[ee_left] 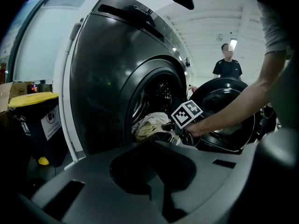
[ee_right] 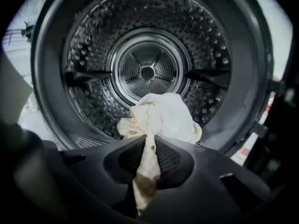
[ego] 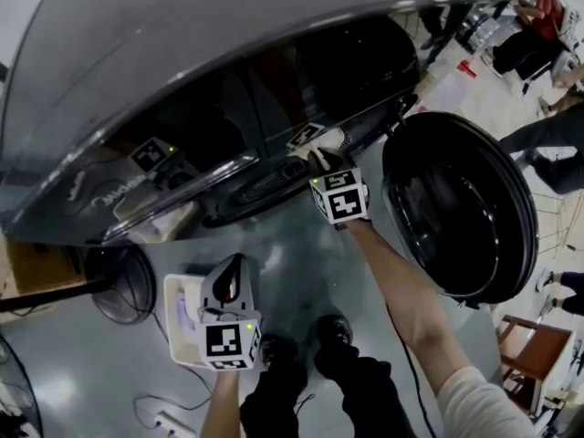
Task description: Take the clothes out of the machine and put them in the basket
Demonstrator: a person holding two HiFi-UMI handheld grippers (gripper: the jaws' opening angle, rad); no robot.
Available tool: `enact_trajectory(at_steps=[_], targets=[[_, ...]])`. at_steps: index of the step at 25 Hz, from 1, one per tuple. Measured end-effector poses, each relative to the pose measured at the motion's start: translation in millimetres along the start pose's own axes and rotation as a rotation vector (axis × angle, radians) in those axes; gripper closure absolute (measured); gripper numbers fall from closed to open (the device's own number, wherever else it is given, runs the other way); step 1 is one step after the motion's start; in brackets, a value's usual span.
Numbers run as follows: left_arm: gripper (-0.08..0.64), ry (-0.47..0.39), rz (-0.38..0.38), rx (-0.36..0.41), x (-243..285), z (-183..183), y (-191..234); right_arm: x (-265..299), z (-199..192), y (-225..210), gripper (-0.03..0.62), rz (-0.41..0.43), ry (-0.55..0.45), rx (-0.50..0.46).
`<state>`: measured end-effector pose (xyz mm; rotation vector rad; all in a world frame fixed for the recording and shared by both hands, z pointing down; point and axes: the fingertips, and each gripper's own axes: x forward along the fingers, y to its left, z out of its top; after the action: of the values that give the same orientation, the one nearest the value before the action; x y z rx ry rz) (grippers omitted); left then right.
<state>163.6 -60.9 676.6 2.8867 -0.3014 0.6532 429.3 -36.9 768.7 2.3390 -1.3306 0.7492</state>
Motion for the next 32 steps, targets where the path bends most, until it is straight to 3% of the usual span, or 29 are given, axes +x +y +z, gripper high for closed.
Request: enact_trajectory(at_steps=[12,21,32], targets=[[0.541,0.026,-0.009,-0.017,-40.0,66.9,-38.7,-125.6,44.7,11.3,0.531,0.029,-0.064,0.05],[0.541,0.025,-0.012,-0.044,-66.2,106.8,-53.3,-212.2,49.4,36.2,0.541,0.049,-0.074,0.07],[0.541,-0.009,0.011,-0.031,-94.1,145.4,-56.6,-304.7,108.6,58.7,0.543,0.086,-0.209,0.124]])
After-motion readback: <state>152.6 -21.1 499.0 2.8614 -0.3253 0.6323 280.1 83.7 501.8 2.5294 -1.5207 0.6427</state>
